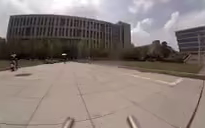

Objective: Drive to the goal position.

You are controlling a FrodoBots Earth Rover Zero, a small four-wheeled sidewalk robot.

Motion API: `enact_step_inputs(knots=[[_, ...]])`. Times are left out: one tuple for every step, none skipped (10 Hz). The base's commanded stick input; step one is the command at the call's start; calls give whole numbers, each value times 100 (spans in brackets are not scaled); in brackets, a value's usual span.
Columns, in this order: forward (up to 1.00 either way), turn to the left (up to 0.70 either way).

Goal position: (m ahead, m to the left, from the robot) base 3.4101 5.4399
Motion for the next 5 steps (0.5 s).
enact_step_inputs(knots=[[70, 2], [70, 2], [70, 2], [70, 3], [70, 22]])
